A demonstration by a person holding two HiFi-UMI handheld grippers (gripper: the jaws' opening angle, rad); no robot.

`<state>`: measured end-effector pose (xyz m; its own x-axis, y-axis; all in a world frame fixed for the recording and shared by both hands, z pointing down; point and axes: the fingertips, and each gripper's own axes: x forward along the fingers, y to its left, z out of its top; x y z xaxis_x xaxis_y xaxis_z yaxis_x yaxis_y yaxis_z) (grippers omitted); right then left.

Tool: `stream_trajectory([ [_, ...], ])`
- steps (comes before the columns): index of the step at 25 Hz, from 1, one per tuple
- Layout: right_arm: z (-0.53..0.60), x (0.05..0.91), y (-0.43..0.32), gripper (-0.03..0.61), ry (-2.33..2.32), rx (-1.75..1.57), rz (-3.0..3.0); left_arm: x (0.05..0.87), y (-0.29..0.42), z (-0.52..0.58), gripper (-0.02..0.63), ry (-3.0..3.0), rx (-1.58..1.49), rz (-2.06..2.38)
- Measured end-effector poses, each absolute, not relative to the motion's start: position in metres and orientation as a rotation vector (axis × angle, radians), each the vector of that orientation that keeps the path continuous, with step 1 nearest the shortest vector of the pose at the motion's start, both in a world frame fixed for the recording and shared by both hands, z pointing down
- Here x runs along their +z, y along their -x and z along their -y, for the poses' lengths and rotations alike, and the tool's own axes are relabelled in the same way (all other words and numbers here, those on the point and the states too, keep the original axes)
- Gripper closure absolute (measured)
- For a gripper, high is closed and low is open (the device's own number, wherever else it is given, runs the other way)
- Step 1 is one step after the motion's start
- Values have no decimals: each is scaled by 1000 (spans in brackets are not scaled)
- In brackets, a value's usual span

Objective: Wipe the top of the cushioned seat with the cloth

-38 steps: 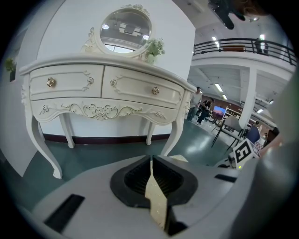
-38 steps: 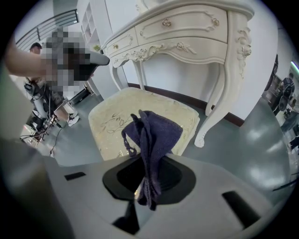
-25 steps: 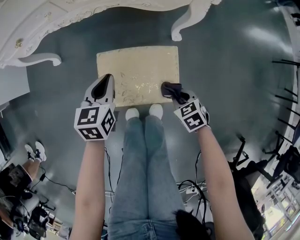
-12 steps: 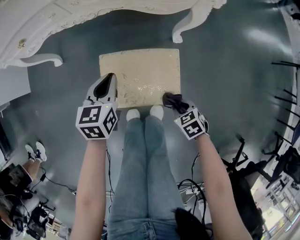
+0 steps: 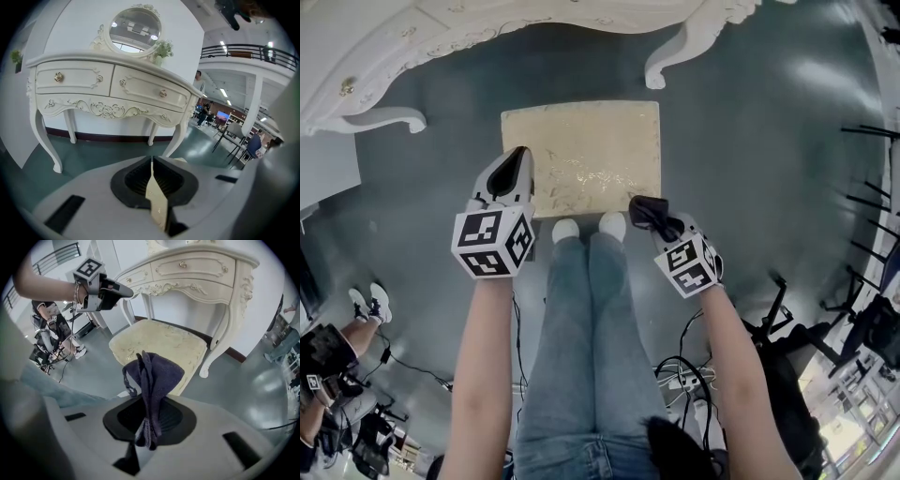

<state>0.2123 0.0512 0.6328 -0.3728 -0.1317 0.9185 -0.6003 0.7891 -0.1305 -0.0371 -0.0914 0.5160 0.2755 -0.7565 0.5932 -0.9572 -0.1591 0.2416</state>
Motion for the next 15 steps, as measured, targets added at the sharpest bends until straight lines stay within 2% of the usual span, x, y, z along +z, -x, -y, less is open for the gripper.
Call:
stream_trajectory([
  [15,55,560,-189,532,-799,455,2115,508,52,106,600,-1981,434,1559],
])
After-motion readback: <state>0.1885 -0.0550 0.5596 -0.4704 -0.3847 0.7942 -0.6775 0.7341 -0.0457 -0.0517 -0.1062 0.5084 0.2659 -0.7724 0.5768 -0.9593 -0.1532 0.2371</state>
